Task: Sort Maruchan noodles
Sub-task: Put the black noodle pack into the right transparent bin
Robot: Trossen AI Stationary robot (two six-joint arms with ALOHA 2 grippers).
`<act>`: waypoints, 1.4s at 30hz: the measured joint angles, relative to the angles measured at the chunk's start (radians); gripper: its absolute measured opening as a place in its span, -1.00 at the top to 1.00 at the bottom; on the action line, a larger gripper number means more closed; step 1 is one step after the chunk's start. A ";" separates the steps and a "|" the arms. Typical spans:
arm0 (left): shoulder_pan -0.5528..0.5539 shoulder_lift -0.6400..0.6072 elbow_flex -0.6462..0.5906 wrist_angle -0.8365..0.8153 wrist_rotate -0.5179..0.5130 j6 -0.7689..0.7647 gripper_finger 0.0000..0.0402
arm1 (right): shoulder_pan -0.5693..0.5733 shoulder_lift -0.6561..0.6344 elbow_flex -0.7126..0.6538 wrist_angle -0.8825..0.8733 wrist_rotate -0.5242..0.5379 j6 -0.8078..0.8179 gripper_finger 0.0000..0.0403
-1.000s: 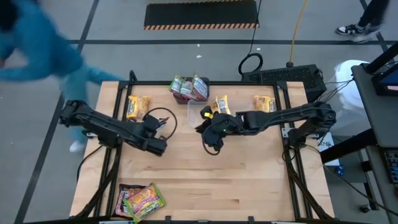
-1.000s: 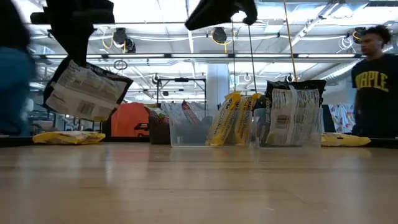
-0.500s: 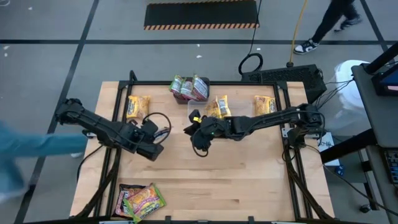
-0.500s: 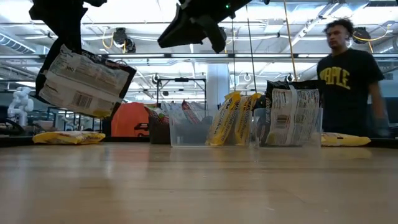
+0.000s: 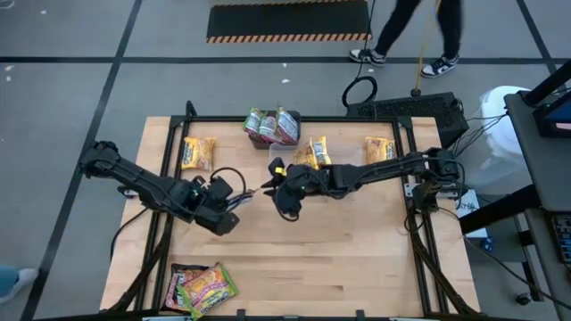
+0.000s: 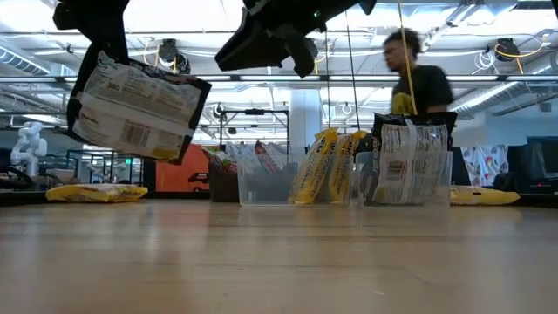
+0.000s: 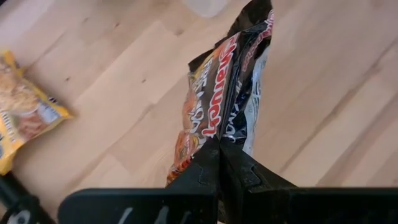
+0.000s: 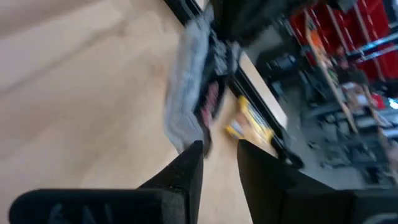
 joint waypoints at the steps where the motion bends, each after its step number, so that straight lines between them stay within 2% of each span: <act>1: 0.000 0.000 0.000 0.011 -0.001 0.008 1.00 | 0.000 0.000 0.000 0.000 -0.020 0.004 0.53; 10: 0.001 0.000 0.000 0.050 -0.010 0.018 1.00 | 0.000 0.005 0.000 0.002 -0.033 0.021 0.55; 17: 0.001 0.000 0.000 0.157 -0.020 0.095 1.00 | 0.000 0.047 0.000 0.001 -0.032 0.020 0.55; 26: 0.001 0.000 0.000 0.198 -0.020 0.131 1.00 | -0.002 0.051 0.000 0.000 -0.029 -0.004 0.57; 30: 0.001 0.000 0.000 0.198 -0.020 0.131 1.00 | -0.005 0.051 0.000 0.000 -0.030 -0.006 0.69; 35: 0.001 0.000 0.000 0.198 -0.020 0.131 1.00 | -0.010 0.051 0.000 0.001 -0.029 -0.009 0.97; 42: 0.001 0.000 0.000 0.198 -0.020 0.131 1.00 | -0.014 0.051 0.000 0.000 -0.029 -0.022 1.00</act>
